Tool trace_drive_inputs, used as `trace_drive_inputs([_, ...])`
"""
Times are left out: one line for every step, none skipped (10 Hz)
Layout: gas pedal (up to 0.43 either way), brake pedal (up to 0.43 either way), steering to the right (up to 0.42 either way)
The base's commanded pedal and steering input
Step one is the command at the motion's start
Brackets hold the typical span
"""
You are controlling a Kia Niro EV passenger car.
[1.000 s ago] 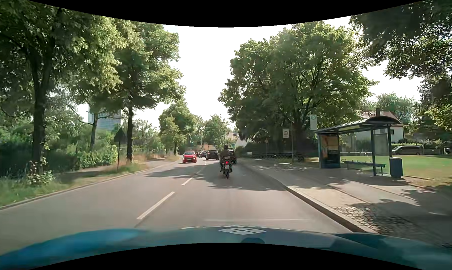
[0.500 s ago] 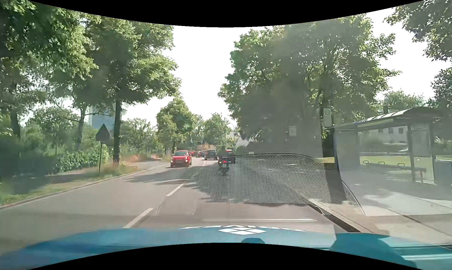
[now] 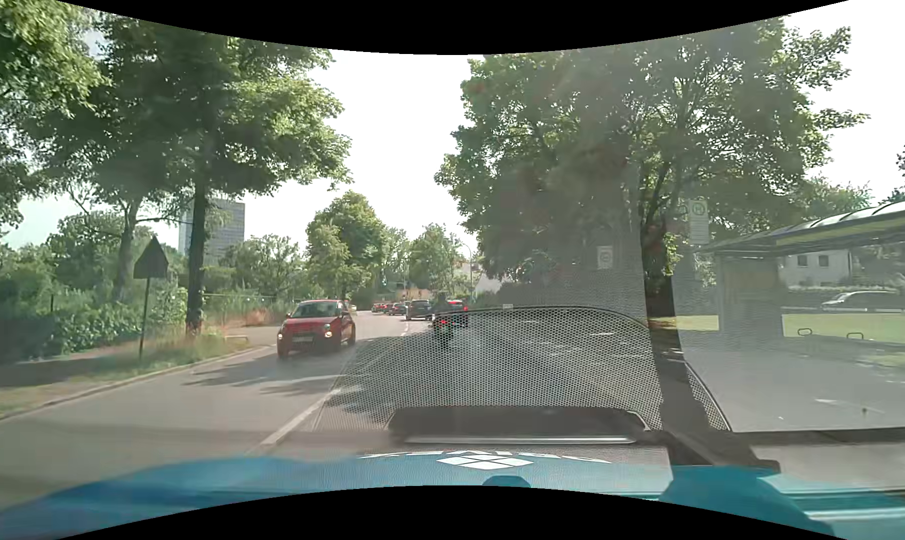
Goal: Follow the waypoints while adhering to traffic rules and regulations
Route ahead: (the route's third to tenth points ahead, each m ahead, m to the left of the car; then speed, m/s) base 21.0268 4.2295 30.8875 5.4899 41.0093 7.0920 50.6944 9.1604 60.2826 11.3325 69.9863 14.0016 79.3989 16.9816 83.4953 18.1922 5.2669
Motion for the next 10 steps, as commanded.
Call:
trace_drive_inputs([0.220, 0.000, -0.022])
trace_drive_inputs([0.220, 0.000, -0.027])
trace_drive_inputs([0.220, 0.000, -0.028])
trace_drive_inputs([0.220, 0.000, -0.028])
trace_drive_inputs([0.220, 0.000, -0.028])
trace_drive_inputs([0.220, 0.000, -0.028])
trace_drive_inputs([0.220, 0.000, -0.028])
trace_drive_inputs([0.220, 0.000, -0.028])
trace_drive_inputs([0.209, 0.000, -0.028])
trace_drive_inputs([0.177, 0.000, -0.028])
